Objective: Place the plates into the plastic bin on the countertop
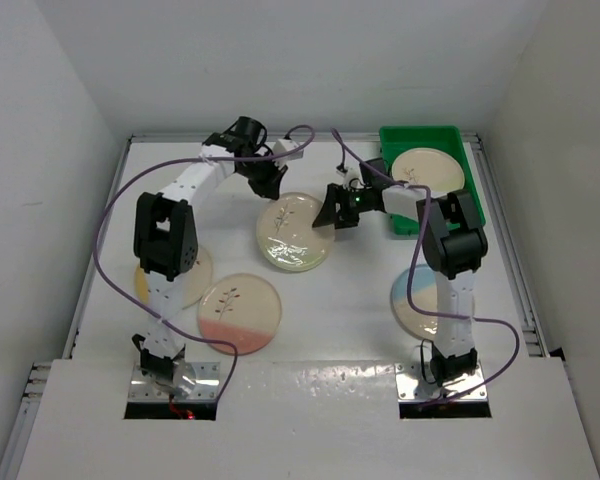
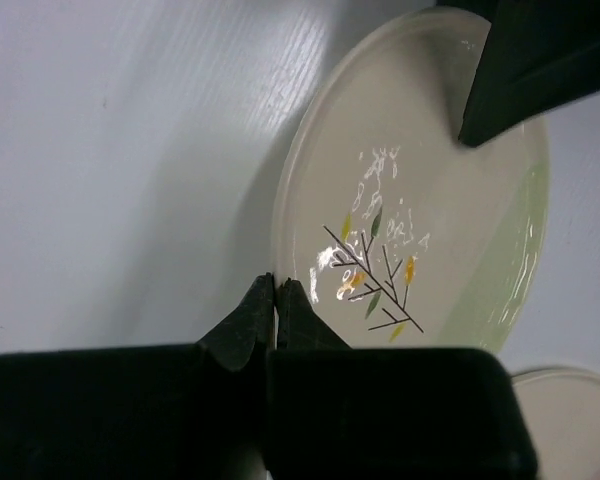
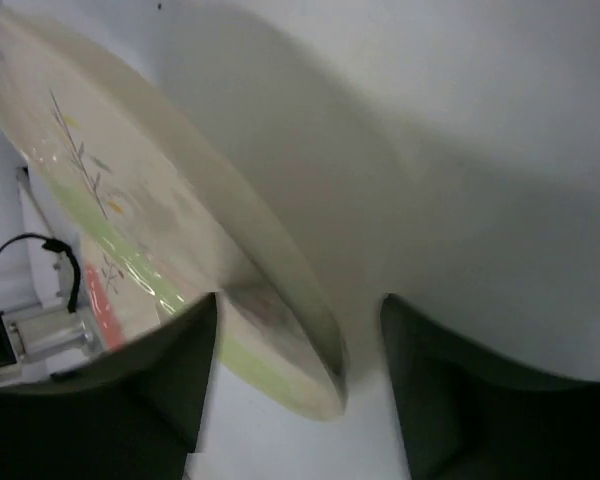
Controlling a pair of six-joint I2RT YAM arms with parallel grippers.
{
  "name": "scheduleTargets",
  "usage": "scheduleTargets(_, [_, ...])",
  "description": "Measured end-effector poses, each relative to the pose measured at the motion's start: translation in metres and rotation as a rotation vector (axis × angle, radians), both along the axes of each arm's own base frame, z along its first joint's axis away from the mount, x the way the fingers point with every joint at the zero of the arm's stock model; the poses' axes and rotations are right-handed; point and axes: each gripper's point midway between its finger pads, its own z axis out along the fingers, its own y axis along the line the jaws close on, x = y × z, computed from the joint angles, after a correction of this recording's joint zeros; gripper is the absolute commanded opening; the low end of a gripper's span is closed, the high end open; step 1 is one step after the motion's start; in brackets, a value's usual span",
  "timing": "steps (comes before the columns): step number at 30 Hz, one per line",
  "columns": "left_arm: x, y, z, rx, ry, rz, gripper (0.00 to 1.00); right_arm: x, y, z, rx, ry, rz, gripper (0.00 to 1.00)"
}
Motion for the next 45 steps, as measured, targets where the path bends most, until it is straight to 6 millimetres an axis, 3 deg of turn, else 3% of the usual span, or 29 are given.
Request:
scheduleTargets(2, [0.000, 0.003, -0.004, 0.007, 0.007, 0.009, 0.00, -0.010, 0.003, -0.007, 0.032, 0.038, 0.003, 0.27])
scheduleTargets(3, [0.000, 0.005, -0.007, 0.013, 0.009, 0.016, 0.00, -0.014, 0.005, -0.008, 0.053, 0.052, 0.005, 0.09])
scheduleTargets(5, [0.006, 0.012, -0.012, 0.035, -0.003, 0.038, 0.00, -0.028, 0.010, -0.003, 0.134, 0.091, 0.040, 0.00])
scheduleTargets(9, [0.009, 0.013, -0.011, 0.021, 0.000, 0.051, 0.00, -0.032, 0.012, -0.005, 0.154, 0.142, -0.007, 0.00])
scheduleTargets(10, [0.009, 0.013, -0.011, 0.019, -0.002, 0.053, 0.04, -0.031, 0.013, -0.002, 0.161, 0.143, -0.012, 0.00])
scheduleTargets(11, [0.009, 0.013, -0.011, 0.017, -0.002, 0.054, 0.19, -0.030, 0.013, 0.001, 0.166, 0.142, -0.017, 0.00])
scheduleTargets(12, [0.010, 0.014, -0.010, 0.017, -0.001, 0.058, 0.26, -0.029, 0.013, 0.006, 0.169, 0.132, -0.019, 0.00])
scheduleTargets(14, [0.014, 0.019, -0.006, 0.005, 0.000, 0.084, 0.38, -0.022, 0.011, 0.019, 0.167, 0.107, -0.053, 0.00])
scheduleTargets(16, [0.024, 0.030, 0.003, -0.009, -0.012, 0.125, 0.42, -0.014, 0.006, 0.033, 0.177, 0.081, -0.084, 0.00])
scheduleTargets(20, [0.053, 0.076, 0.023, -0.035, -0.059, 0.251, 0.46, 0.024, -0.034, 0.088, 0.288, -0.037, -0.275, 0.00])
scheduleTargets(23, [0.067, 0.119, 0.026, -0.032, -0.072, 0.353, 0.46, 0.052, -0.097, 0.124, 0.400, -0.130, -0.521, 0.00])
scheduleTargets(24, [0.069, 0.130, 0.026, -0.028, -0.069, 0.383, 0.46, 0.059, -0.127, 0.130, 0.435, -0.149, -0.626, 0.00])
scheduleTargets(28, [0.070, 0.155, 0.022, -0.020, -0.055, 0.448, 0.47, 0.074, -0.232, 0.118, 0.489, -0.148, -1.020, 0.00])
scheduleTargets(31, [0.062, 0.155, 0.015, -0.016, -0.026, 0.454, 0.47, 0.070, -0.288, 0.092, 0.463, -0.125, -1.272, 0.00])
scheduleTargets(35, [0.053, 0.151, 0.004, -0.010, 0.007, 0.449, 0.47, 0.062, -0.318, 0.067, 0.402, -0.088, -1.445, 0.00])
scheduleTargets(39, [0.047, 0.152, -0.003, -0.005, 0.028, 0.450, 0.47, 0.059, -0.323, 0.057, 0.365, -0.047, -1.482, 0.03])
scheduleTargets(41, [0.045, 0.152, -0.005, -0.003, 0.035, 0.451, 0.47, 0.063, -0.325, 0.056, 0.328, -0.031, -1.473, 0.20])
scheduleTargets(44, [0.044, 0.153, -0.007, -0.002, 0.041, 0.453, 0.47, 0.073, -0.328, 0.063, 0.245, -0.032, -1.443, 0.39])
scheduleTargets(45, [0.044, 0.154, -0.007, -0.003, 0.041, 0.455, 0.47, 0.076, -0.329, 0.067, 0.209, -0.034, -1.436, 0.40])
